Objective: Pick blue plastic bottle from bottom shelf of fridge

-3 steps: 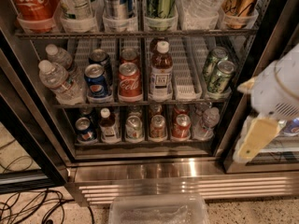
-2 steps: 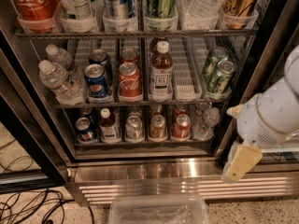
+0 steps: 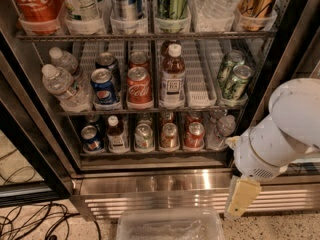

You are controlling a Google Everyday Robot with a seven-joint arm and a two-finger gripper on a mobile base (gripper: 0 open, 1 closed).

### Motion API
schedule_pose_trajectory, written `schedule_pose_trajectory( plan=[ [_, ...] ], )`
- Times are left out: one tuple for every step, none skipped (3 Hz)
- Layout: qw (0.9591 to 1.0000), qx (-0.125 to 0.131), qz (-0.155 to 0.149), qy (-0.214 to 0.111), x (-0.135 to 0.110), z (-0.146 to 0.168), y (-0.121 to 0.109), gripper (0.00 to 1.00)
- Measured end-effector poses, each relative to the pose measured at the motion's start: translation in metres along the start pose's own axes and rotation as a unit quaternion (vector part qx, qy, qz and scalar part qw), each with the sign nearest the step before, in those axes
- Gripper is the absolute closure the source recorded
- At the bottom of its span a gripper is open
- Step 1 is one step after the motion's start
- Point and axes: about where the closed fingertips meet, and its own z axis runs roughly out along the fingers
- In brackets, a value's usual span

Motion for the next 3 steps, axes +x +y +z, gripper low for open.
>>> schedule_pose_trajectory(
  plan=[
    [1.0000,-0.002,0.000,0.001,0.001,0.000,0.001,0.00],
    [0.9998,-0.012,-0.002,-0.015,-0.008,0.028,0.011,0.00],
    [0.9987,-0.029,-0.005,-0.043,-0.025,0.080,0.028,0.00]
  ],
)
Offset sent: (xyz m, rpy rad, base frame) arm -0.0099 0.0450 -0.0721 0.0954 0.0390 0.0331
